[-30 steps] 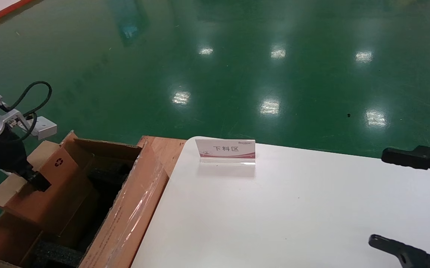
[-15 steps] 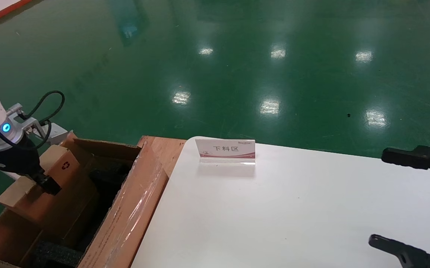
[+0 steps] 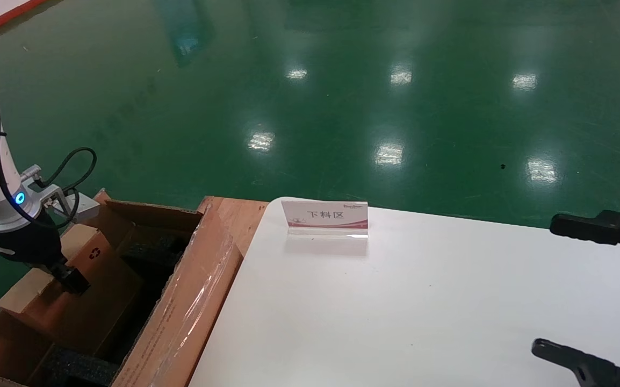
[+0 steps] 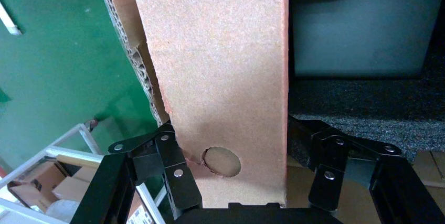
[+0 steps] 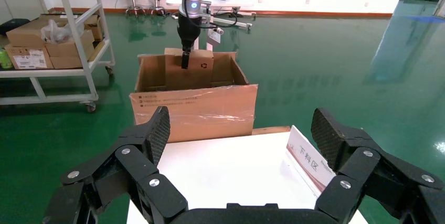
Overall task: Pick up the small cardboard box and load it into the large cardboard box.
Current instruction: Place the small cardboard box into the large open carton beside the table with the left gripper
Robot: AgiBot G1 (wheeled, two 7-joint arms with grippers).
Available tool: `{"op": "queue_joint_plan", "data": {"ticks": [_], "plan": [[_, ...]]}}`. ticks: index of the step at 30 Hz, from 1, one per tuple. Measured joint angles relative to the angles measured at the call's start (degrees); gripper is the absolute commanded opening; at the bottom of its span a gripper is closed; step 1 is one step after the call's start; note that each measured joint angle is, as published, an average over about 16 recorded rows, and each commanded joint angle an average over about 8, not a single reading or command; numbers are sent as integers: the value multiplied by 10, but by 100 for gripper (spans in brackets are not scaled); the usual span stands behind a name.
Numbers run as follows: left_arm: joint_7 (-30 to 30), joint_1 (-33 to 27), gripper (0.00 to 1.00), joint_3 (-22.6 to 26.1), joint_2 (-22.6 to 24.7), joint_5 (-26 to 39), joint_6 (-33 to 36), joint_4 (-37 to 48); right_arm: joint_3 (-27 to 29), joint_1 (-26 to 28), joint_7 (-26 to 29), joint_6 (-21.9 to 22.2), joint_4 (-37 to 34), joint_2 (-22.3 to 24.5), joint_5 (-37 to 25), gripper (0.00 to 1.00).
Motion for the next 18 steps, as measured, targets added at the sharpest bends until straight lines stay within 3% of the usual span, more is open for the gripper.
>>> {"op": "queue_joint_plan", "data": {"ticks": [1, 2, 18], "plan": [[1, 2, 96, 0, 1, -1, 1, 2, 0, 0, 0, 0, 0, 0, 0, 100], [1, 3, 100, 0, 1, -1, 1, 4, 0, 0, 0, 0, 0, 0, 0, 100], [1, 2, 100, 0, 1, -1, 3, 3, 0, 0, 0, 0, 0, 0, 0, 100]]}}
